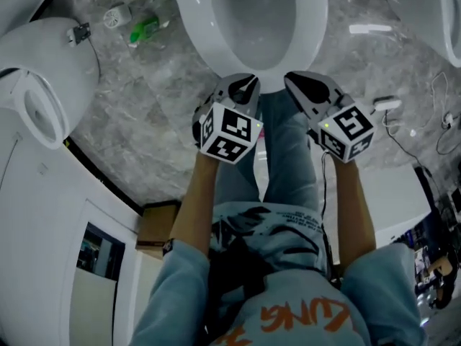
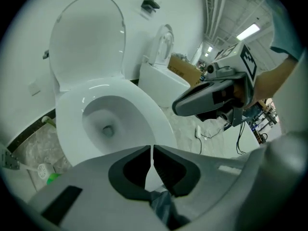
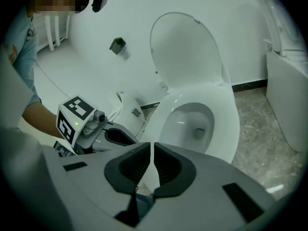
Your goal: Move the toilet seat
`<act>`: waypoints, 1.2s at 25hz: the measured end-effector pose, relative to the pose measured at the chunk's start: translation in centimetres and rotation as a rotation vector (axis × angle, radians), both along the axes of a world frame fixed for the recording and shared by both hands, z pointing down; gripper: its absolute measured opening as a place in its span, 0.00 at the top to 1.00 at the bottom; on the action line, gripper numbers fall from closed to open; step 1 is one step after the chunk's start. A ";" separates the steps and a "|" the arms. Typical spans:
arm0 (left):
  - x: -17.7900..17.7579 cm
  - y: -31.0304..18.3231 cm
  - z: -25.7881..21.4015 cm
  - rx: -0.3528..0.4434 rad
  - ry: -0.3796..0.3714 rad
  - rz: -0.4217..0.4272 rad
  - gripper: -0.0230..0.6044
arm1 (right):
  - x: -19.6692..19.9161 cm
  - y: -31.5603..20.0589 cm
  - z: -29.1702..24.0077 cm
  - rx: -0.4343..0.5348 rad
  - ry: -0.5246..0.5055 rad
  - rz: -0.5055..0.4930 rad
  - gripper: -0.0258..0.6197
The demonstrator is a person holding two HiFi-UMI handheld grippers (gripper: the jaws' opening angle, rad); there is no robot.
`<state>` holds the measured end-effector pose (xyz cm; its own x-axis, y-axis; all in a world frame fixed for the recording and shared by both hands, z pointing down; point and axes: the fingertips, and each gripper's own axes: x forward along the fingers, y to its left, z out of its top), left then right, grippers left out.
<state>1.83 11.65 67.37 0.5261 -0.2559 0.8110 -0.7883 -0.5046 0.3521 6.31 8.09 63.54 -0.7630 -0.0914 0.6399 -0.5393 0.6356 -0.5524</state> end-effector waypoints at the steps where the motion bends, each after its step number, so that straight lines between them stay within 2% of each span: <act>1: 0.4 0.2 0.5 0.005 0.003 0.030 0.96 | -0.1 0.2 0.6 0.000 0.006 -0.035 0.92; 5: 1.7 1.1 3.0 -0.008 -0.011 0.156 0.92 | -0.9 0.8 3.0 0.015 0.034 -0.180 0.86; 9: 2.4 2.9 5.6 -0.070 -0.037 0.302 0.76 | -1.7 2.4 5.0 0.032 0.062 -0.387 0.72; 12: 2.3 3.7 6.9 -0.091 -0.075 0.420 0.65 | -1.8 4.3 6.8 0.052 0.103 -0.597 0.58; 16: 2.3 4.8 7.7 -0.089 -0.098 0.604 0.52 | -0.9 6.9 10.4 0.116 0.218 -0.966 0.36; 19: 2.5 5.8 8.5 -0.106 -0.129 0.745 0.46 | -0.8 8.9 12.2 0.119 0.246 -1.182 0.33; 21: 2.6 6.2 8.9 -0.108 -0.157 0.808 0.44 | -0.5 9.8 13.2 0.128 0.268 -1.298 0.33; 23: 2.7 6.4 9.3 -0.103 -0.172 0.825 0.44 | 0.1 10.2 14.3 0.149 0.314 -1.380 0.33; 27: 2.7 6.1 10.2 -0.059 -0.196 0.782 0.43 | 0.1 9.9 15.4 0.181 0.369 -1.381 0.34; 30: 2.7 6.1 10.5 -0.036 -0.218 0.772 0.43 | 0.6 10.0 16.2 0.226 0.441 -1.444 0.39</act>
<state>4.55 17.80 77.89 0.3723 0.1437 0.9169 -0.2740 -0.9269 0.2565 6.96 18.14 79.76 -0.0406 0.4166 0.9082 0.5065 0.7921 -0.3407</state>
